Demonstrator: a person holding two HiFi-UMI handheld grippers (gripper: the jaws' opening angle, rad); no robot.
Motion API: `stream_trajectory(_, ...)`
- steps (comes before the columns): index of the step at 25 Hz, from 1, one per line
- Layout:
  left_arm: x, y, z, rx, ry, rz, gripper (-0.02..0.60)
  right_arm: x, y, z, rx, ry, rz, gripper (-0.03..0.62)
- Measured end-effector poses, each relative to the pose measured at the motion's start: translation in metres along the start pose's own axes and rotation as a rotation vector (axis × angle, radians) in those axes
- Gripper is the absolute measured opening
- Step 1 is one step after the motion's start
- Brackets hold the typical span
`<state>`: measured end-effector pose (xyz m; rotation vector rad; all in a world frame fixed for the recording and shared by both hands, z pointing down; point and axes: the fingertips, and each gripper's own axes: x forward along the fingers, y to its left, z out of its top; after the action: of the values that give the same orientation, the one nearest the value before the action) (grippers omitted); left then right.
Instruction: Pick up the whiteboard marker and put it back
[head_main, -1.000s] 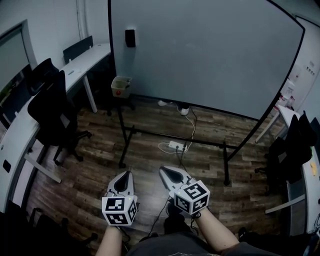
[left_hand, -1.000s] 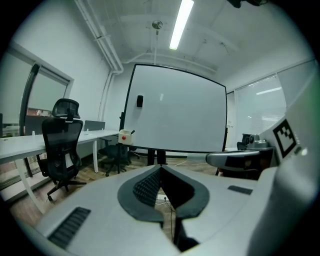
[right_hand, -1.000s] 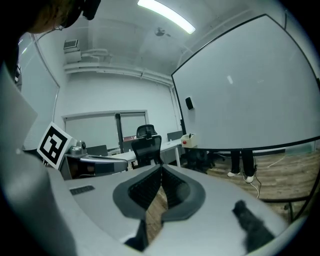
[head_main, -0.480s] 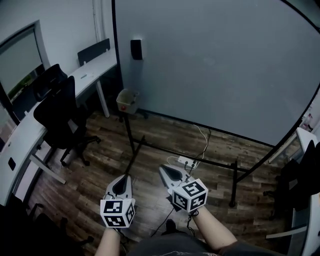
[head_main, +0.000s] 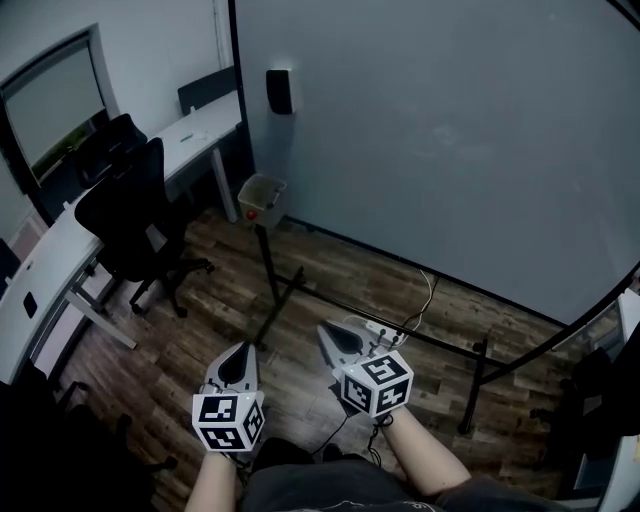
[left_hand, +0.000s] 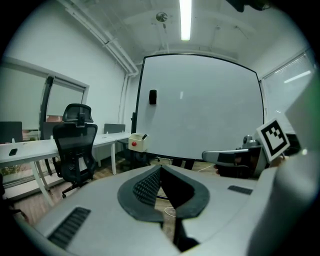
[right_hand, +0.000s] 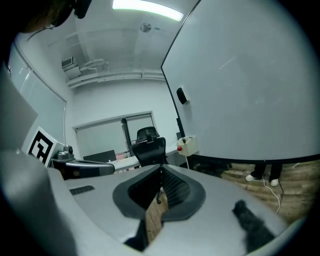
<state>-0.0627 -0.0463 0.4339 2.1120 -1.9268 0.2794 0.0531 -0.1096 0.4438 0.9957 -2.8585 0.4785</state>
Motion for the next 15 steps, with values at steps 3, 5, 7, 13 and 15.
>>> stream_trajectory(3,0.01,0.007,0.005,-0.007,0.001,0.016,0.014,0.015,-0.007,0.001,-0.005,0.003,-0.005,0.025)
stream_trajectory(5,0.018,0.012,0.007,-0.01,0.004,0.017,0.014,0.024,-0.011,0.002,0.004,0.0,-0.016,0.024)
stream_trajectory(7,0.029,0.018,0.01,-0.009,0.002,0.013,0.014,0.034,-0.015,0.006,0.007,-0.011,-0.016,0.025)
stream_trajectory(13,0.079,0.033,0.022,-0.001,-0.002,-0.031,0.014,0.072,-0.045,0.017,0.027,-0.011,-0.055,0.025)
stream_trajectory(15,0.095,0.041,0.029,0.002,-0.006,-0.045,0.014,0.086,-0.054,0.025,0.026,-0.017,-0.07,0.025)
